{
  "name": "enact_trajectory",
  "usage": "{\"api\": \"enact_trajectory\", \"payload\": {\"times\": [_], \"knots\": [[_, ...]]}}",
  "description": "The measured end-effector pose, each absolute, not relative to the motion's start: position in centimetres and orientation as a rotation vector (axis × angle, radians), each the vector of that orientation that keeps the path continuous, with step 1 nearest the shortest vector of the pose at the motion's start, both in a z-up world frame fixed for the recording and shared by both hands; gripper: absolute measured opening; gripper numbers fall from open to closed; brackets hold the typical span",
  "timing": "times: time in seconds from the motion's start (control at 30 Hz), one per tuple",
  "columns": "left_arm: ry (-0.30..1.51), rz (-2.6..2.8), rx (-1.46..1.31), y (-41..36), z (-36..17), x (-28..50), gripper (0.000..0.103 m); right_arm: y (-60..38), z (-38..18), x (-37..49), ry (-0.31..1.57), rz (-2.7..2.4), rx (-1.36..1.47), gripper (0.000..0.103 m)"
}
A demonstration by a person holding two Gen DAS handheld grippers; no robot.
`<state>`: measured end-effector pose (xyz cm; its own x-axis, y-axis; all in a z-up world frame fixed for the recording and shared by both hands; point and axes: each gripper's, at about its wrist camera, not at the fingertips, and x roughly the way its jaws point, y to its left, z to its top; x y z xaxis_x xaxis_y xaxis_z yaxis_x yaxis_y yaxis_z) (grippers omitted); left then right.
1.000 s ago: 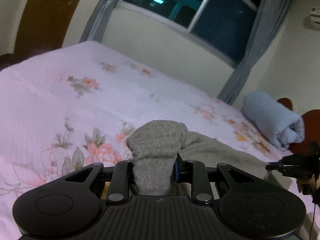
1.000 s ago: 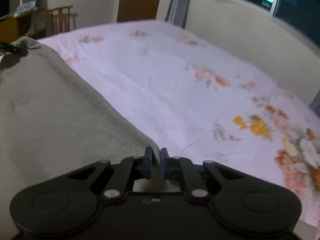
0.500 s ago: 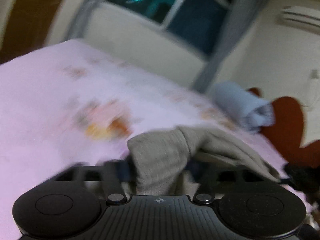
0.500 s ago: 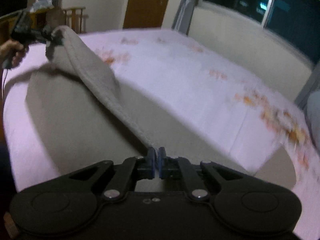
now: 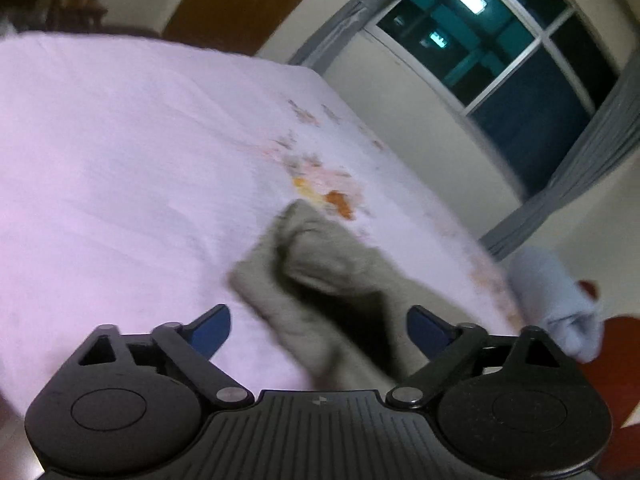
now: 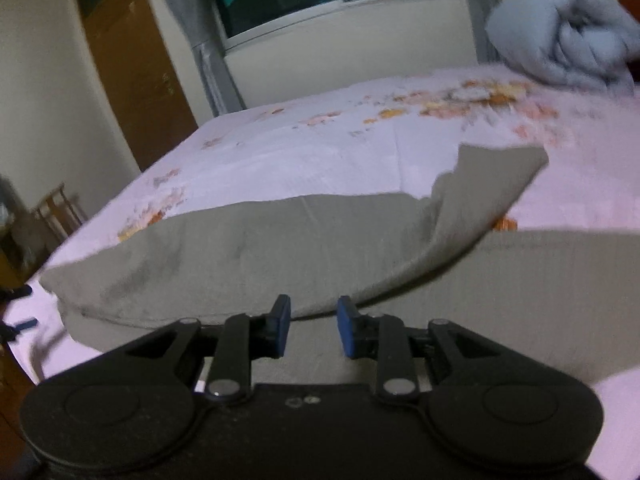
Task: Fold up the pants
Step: 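Lift both cuffs and fold the legs over toward the waistband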
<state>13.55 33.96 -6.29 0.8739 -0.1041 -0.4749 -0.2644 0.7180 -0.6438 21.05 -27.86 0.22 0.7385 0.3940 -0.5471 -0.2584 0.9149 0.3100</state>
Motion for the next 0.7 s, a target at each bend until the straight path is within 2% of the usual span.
{"api": "enact_trajectory", "payload": {"times": [0.17, 0.2, 0.3, 0.53, 0.7], "knots": [[0.527, 0.037, -0.821, 33.1, -5.4, 17.6, 0.085, -27.8, -1.6, 20.5, 0.651, 0.332, 0.294, 0.019], [0.542, 0.043, -0.810, 32.8, -5.4, 18.5, 0.081, -27.6, -1.8, 20.6, 0.651, 0.322, 0.303, 0.019], [0.624, 0.081, -0.775, 31.8, -6.0, 21.1, 0.054, -27.5, -2.5, 21.6, 0.664, 0.298, 0.350, 0.019], [0.581, 0.098, -0.818, 31.2, -6.9, 20.3, 0.052, -27.8, -4.4, 23.3, 0.701, 0.257, 0.504, 0.021], [0.550, 0.100, -0.878, 31.5, -7.8, 19.9, 0.052, -29.1, -7.0, 24.5, 0.747, 0.212, 0.792, 0.028]]}}
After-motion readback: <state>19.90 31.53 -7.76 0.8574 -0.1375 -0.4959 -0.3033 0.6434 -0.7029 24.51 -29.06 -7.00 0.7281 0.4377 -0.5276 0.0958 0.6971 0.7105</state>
